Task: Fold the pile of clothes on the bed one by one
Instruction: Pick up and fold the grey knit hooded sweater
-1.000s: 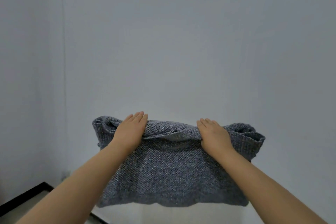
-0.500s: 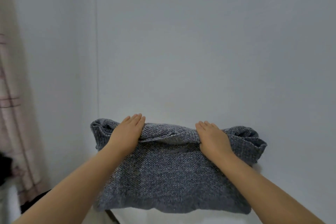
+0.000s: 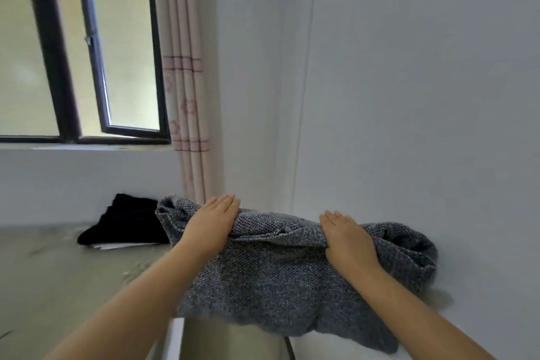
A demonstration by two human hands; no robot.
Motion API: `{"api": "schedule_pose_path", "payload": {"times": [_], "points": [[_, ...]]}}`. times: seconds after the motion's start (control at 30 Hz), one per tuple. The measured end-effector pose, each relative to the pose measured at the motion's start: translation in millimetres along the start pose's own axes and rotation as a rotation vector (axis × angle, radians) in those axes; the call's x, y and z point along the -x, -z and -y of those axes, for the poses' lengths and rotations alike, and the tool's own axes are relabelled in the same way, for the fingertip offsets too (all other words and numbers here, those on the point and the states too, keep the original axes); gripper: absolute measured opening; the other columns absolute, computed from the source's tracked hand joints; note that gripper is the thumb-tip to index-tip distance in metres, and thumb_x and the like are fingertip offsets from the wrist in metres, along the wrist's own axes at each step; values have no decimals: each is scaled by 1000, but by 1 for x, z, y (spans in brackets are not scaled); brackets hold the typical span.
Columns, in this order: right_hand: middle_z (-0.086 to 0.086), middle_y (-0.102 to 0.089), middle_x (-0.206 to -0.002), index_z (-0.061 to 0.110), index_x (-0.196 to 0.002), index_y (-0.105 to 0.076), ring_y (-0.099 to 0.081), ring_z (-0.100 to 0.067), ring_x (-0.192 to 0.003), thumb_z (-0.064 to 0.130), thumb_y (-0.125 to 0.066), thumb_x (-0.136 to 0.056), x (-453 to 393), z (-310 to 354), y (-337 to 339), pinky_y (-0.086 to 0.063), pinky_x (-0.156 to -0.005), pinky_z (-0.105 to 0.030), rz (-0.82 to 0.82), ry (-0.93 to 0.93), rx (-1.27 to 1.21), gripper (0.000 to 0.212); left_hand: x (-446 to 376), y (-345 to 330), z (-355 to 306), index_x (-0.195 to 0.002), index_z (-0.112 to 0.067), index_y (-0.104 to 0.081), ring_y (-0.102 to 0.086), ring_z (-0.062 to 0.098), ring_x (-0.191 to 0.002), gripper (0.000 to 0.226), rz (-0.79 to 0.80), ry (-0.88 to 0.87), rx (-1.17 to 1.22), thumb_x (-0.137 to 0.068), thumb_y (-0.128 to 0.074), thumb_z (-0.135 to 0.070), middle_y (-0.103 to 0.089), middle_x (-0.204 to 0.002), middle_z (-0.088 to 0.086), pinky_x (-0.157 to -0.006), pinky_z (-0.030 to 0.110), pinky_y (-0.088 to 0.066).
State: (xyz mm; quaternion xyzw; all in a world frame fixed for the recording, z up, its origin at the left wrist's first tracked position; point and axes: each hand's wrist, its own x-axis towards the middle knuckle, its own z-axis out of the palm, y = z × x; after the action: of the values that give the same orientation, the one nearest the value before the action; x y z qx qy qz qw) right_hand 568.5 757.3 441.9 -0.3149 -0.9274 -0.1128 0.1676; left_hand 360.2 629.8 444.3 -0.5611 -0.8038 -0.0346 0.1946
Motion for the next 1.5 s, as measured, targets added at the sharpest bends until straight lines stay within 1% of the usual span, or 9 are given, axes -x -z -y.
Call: {"api": "schedule_pose_path", "payload": {"times": [0.17, 0.27, 0.37, 0.63, 0.8, 1.13, 1.3, 1.43, 1.5], "points": [[-2, -43, -137, 13, -133, -39, -38, -19, -126, -2, -40, -86, -112, 45, -49, -24, -107, -26, -6, 143, -88, 49, -32, -33, 86, -146, -10, 0, -1, 16, -143, 64, 73, 127, -59, -91, -30, 2, 1, -155, 7, -114, 26, 3], [-3, -54, -118, 12, -113, -51, -48, -18, -108, -1, -42, -84, -191, 81, -67, -34, -84, -21, -9, 192, -141, 33, -64, -45, 150, -146, -9, -1, -3, 16, -143, 63, 98, 198, -94, -91, -30, 3, -1, -155, 7, -114, 26, 1], [-4, -56, -107, 11, -101, -52, -50, -19, -98, -2, -43, -83, -266, 117, -82, -27, -69, -20, -23, 223, -174, 24, -98, -55, 214, -146, -9, -2, -5, 16, -143, 66, 89, 264, -145, -90, -32, 5, -2, -155, 8, -114, 26, 0], [-5, -45, -138, 9, -135, -38, -41, -19, -125, -2, -47, -83, -414, 198, -146, -30, -104, -27, -61, 354, -241, 54, -151, -107, 343, -146, -11, 0, -4, 15, -142, 72, 73, 387, -215, -87, -34, 9, -2, -155, 7, -113, 25, 3], [-9, -60, -109, 9, -109, -54, -55, -26, -100, 0, -47, -81, -506, 244, -196, -38, -65, -30, 46, 428, -281, 30, -187, -152, 421, -147, -12, -2, -7, 15, -142, 68, 138, 435, -284, -89, -33, 6, -4, -155, 7, -113, 24, 1], [-10, -59, -83, 7, -97, -60, -54, -24, -76, 2, -45, -84, -683, 334, -331, -37, -55, -25, 330, 502, -430, 21, -281, -267, 559, -147, -12, -5, -10, 14, -142, 69, 348, 569, -294, -87, -34, 10, -8, -155, 6, -113, 24, -1], [-1, -37, -59, 8, -79, -46, -41, -21, -57, -3, -43, -82, -773, 397, -373, -20, -41, -23, 342, 415, -511, 12, -333, -314, 650, -146, -7, -9, -15, 18, -141, 62, 297, 626, -314, -91, -33, 8, -14, -154, 10, -114, 27, -4], [-2, -42, -62, 8, -76, -43, -38, -16, -51, -6, -46, -79, -838, 437, -396, -23, -42, -24, 205, 337, -512, 14, -376, -350, 727, -144, -3, -17, -21, 25, -140, 58, 160, 619, -287, -90, -34, 10, -20, -151, 16, -113, 29, -3], [-10, -63, -101, 4, -103, -57, -59, -26, -88, -5, -51, -79, -851, 453, -415, -48, -69, -31, 128, 357, -510, 27, -380, -376, 759, -133, 9, -36, -39, 39, -128, 51, 21, 509, -290, -83, -34, 16, -38, -137, 29, -110, 40, -20]]}}
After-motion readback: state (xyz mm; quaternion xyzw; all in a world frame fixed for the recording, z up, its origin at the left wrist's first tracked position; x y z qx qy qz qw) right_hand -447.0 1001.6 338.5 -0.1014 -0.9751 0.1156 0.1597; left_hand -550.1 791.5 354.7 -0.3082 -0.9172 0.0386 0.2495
